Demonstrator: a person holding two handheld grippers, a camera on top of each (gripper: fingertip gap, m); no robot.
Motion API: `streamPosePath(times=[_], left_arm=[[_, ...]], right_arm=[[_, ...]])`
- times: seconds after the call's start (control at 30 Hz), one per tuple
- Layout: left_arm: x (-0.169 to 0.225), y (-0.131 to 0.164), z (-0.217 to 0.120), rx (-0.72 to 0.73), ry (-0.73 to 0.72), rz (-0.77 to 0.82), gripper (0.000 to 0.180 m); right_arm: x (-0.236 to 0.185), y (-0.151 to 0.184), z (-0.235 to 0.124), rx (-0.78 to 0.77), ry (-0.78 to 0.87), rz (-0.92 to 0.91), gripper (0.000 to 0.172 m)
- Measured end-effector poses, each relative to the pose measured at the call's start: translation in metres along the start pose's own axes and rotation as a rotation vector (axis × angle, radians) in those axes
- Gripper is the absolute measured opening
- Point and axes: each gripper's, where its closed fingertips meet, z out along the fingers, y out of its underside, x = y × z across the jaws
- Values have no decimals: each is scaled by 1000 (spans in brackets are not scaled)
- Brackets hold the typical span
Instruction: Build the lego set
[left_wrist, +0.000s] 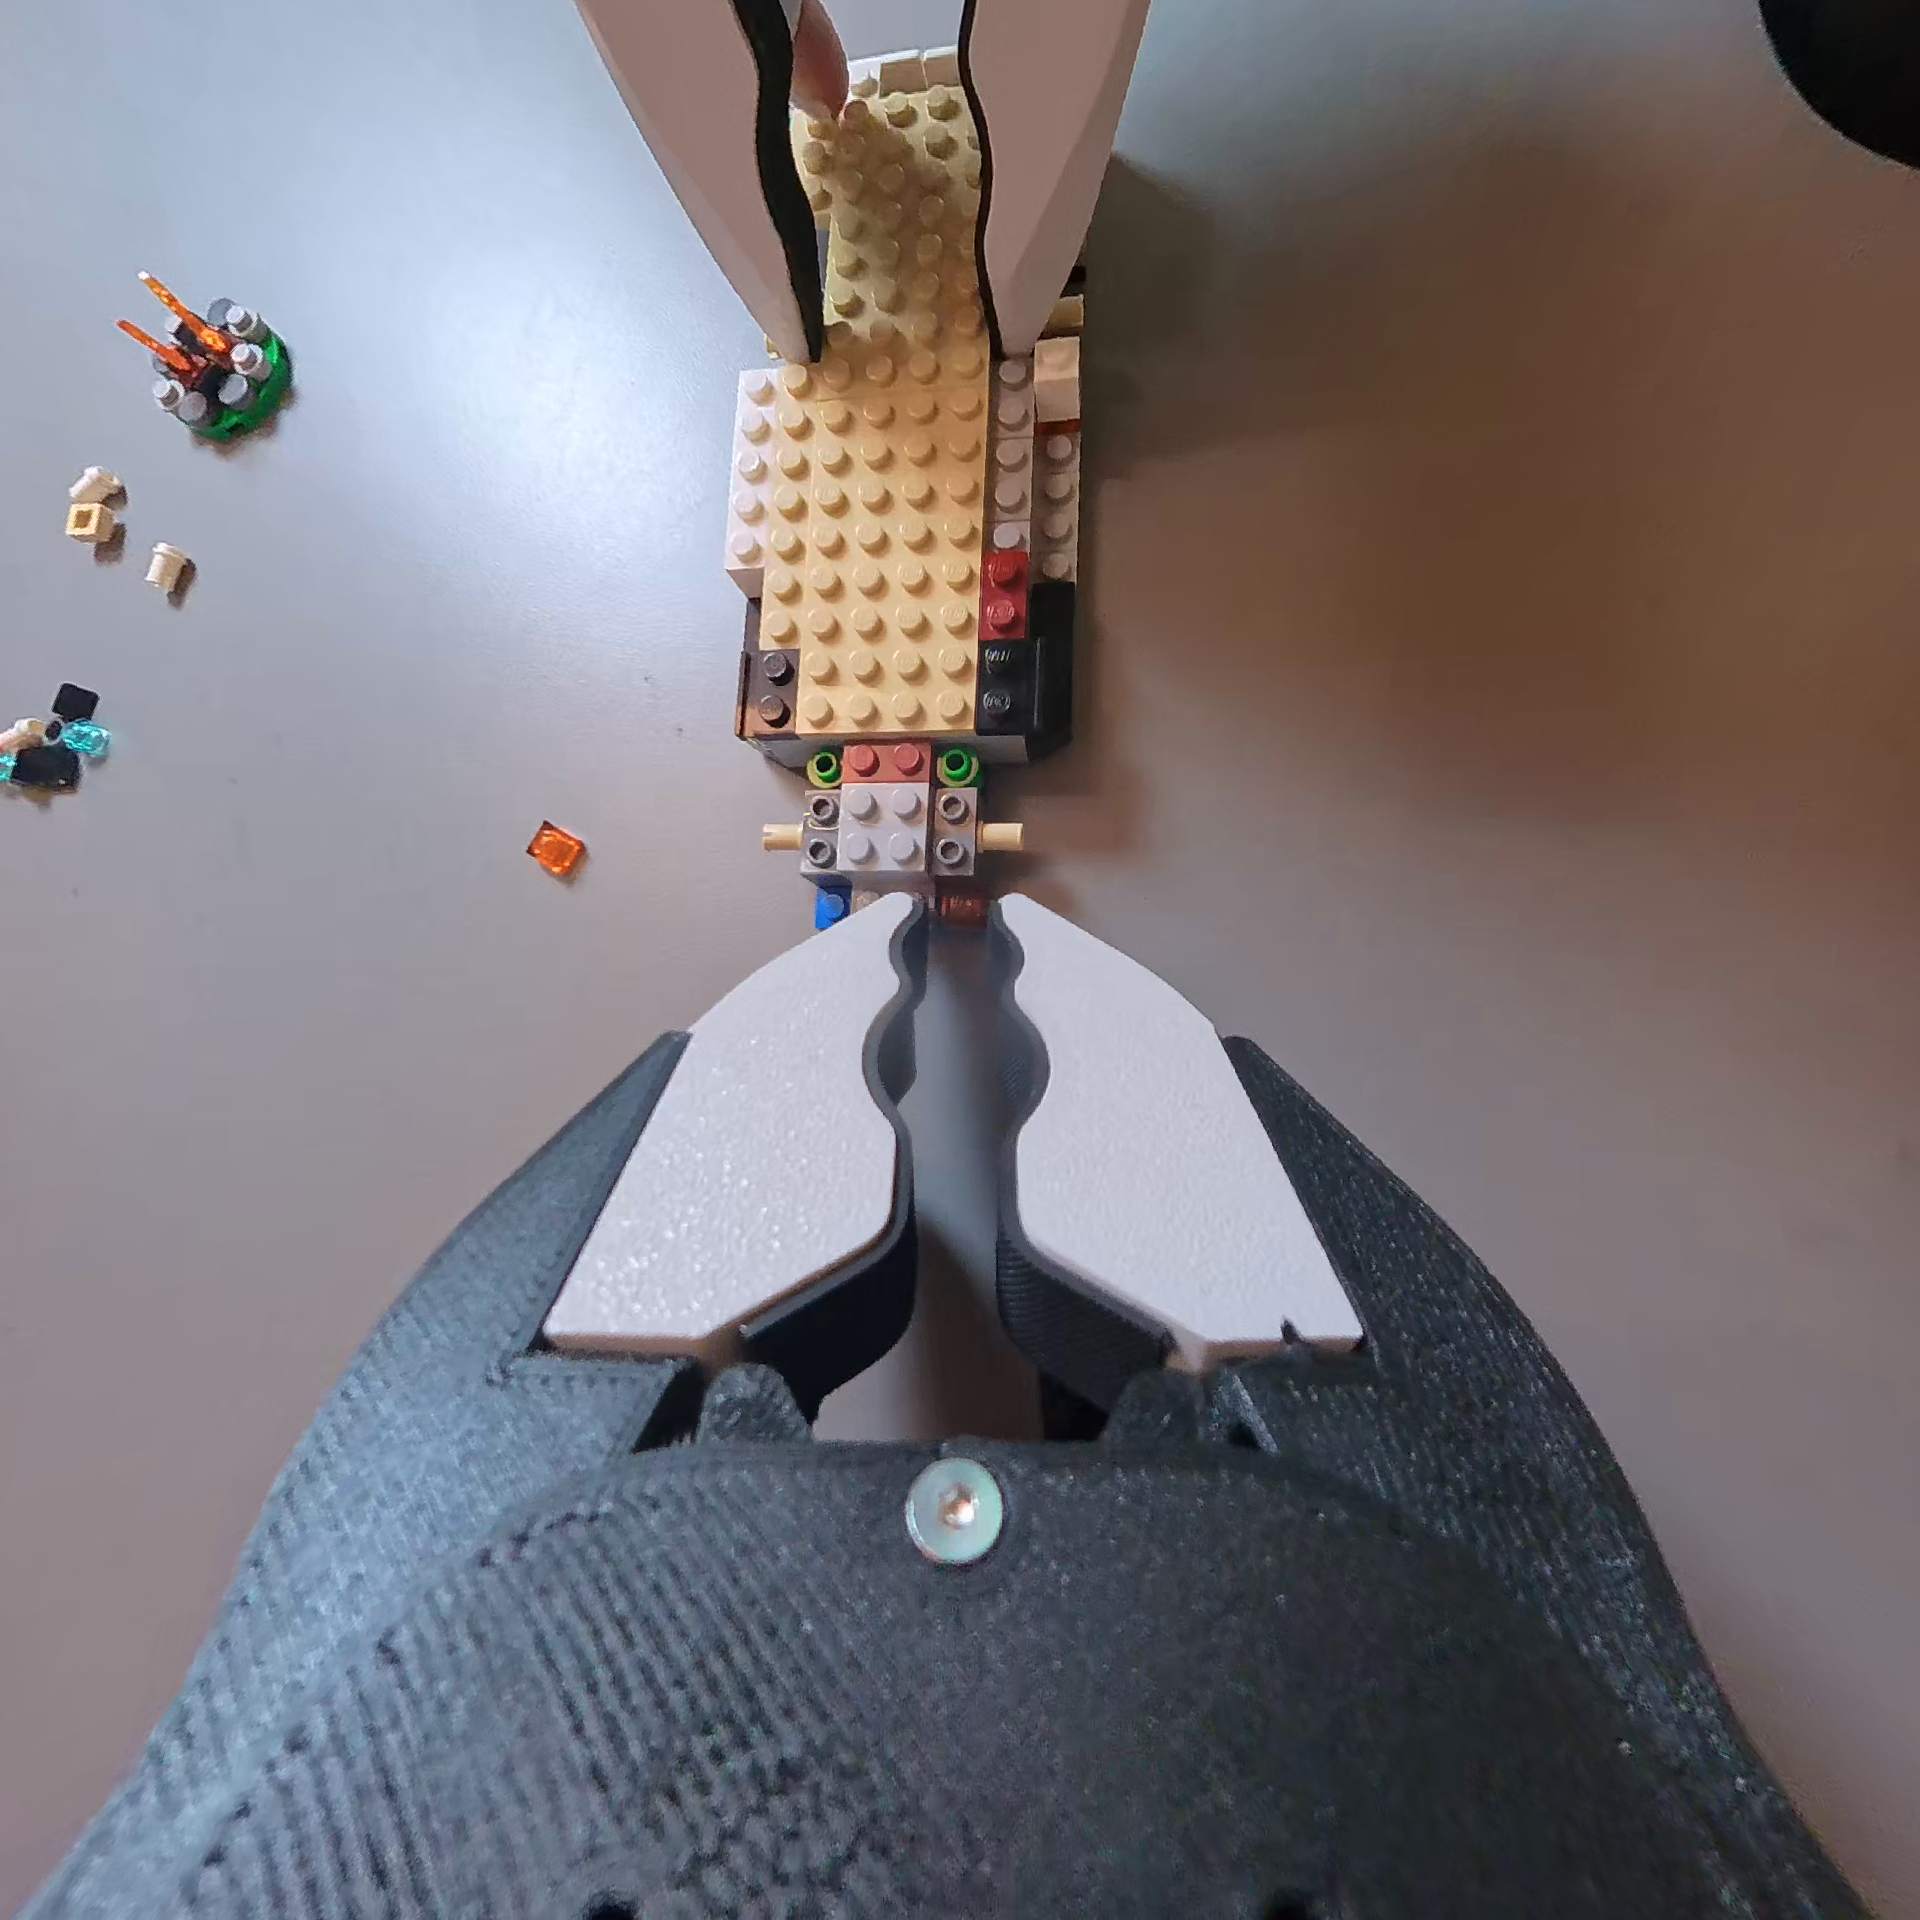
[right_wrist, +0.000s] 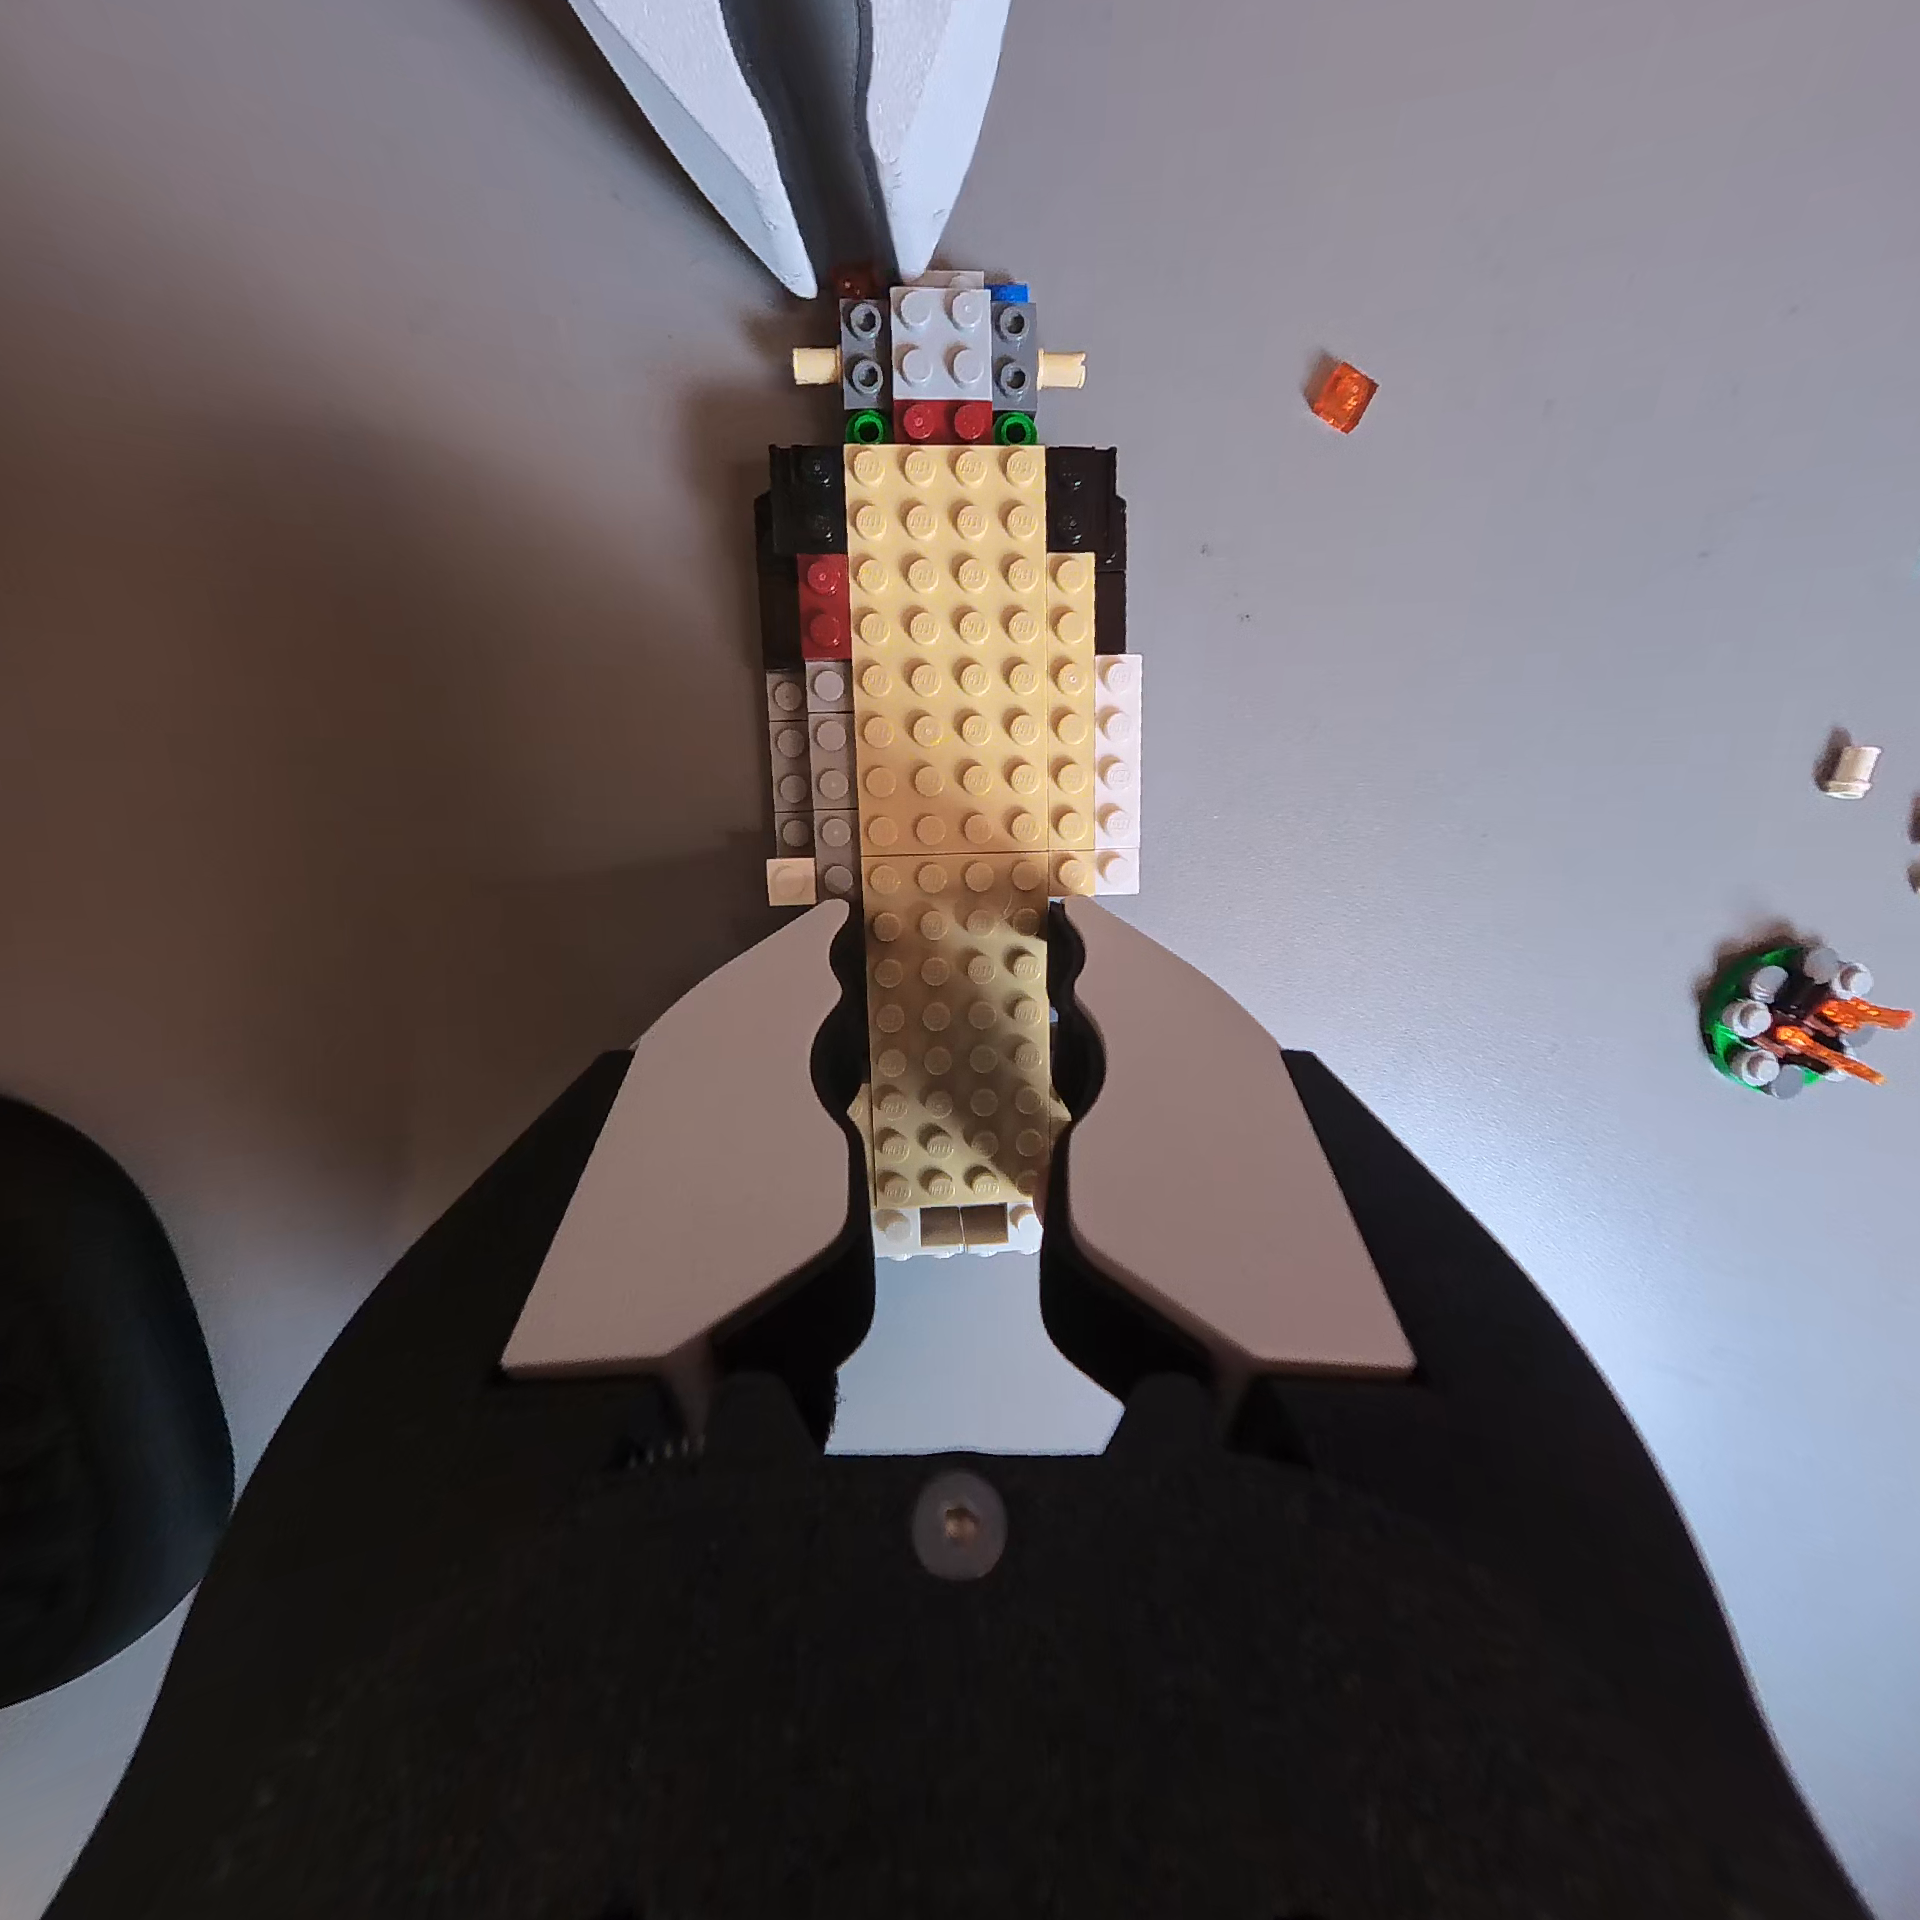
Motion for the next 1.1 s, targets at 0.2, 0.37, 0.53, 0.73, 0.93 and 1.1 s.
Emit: streamPosePath(times=[0.2, 0.37, 0.53, 0.73, 0.93, 1.1], left_arm=[[-1, 1, 0, 0, -3, 2, 11], [0, 1, -1, 4, -3, -1, 13], [-1, 0, -6, 25, -9, -7, 16], [2, 8, -8, 26, -4, -27, 16], [0, 9, -12, 53, -9, -41, 17], [-4, 10, -17, 84, -9, -67, 19]], right_arm=[[0, 0, 0, 0, -1, 0, 33], [0, 0, 0, -2, -3, -2, 33], [0, 0, 0, -14, -8, -5, 33], [0, -2, -2, -35, -18, -8, 43], [0, -16, -1, -42, -33, 10, 71], [0, -21, 12, -123, -28, -21, 78]])
